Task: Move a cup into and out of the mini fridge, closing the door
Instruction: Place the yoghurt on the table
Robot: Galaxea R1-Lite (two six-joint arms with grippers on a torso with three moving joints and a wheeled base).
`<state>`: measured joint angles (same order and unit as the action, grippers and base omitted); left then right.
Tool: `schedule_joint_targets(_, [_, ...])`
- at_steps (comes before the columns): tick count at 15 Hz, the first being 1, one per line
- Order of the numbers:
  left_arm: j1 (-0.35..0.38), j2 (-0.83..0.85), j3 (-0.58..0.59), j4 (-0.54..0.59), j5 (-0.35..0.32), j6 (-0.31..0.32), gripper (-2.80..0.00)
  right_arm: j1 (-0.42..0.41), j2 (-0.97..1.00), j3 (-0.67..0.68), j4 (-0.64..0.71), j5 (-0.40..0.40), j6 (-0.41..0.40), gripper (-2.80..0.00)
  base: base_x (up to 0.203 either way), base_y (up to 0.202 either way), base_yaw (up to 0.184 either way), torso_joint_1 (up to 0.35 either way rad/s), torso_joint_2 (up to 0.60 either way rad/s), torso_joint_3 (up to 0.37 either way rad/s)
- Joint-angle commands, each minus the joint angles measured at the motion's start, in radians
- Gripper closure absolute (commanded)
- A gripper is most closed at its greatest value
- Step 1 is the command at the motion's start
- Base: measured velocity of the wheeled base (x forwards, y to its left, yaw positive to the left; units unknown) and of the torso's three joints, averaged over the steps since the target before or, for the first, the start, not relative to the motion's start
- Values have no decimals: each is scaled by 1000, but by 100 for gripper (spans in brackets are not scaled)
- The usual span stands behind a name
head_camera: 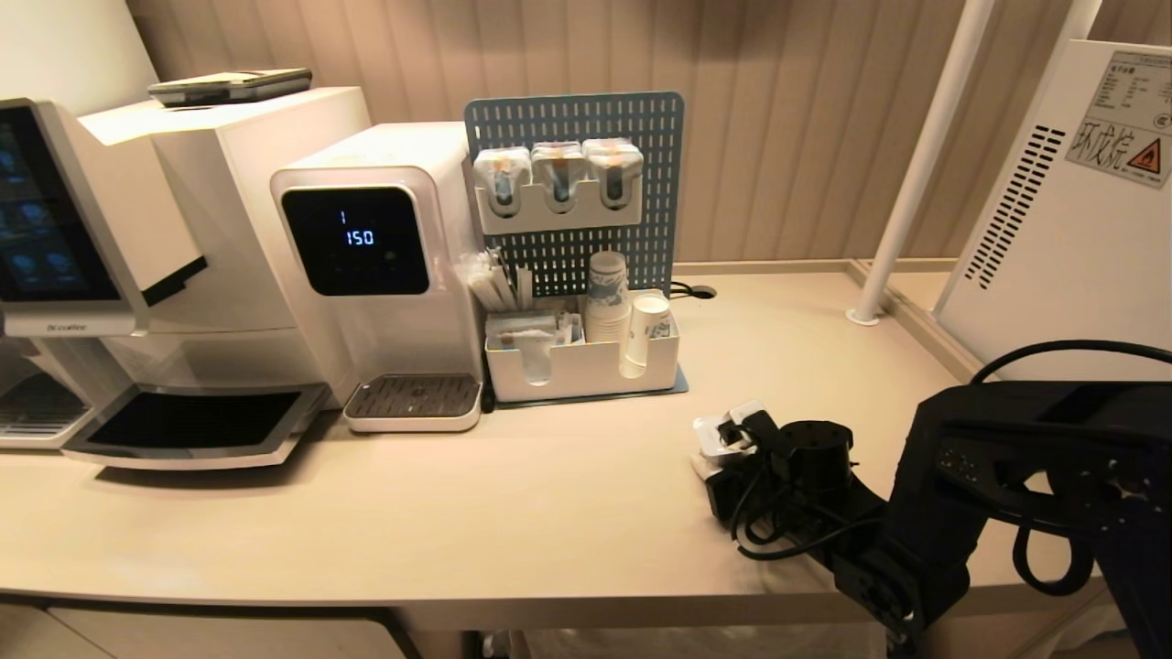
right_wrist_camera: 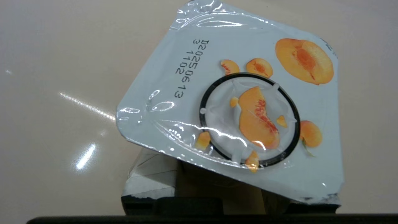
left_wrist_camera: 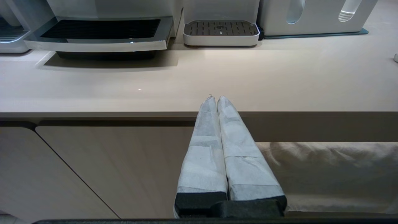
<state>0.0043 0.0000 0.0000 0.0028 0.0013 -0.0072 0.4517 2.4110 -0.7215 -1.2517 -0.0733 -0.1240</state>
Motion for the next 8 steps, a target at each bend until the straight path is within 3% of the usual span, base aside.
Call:
schedule_joint_targets(1, [0,0,2,0,0,0,0,-1,22,4,12,-2,3,0,0,0,0,0,0,0])
schedule_joint_targets(3, [0,0,2,0,0,0,0,-1,22,-4,9,-36,14,0,0,0,0,0,0,0])
schedule_joint_targets(8, [0,0,2,0,0,0,0,-2,-13,37,9,-30,20,0,0,0,0,0,0,0])
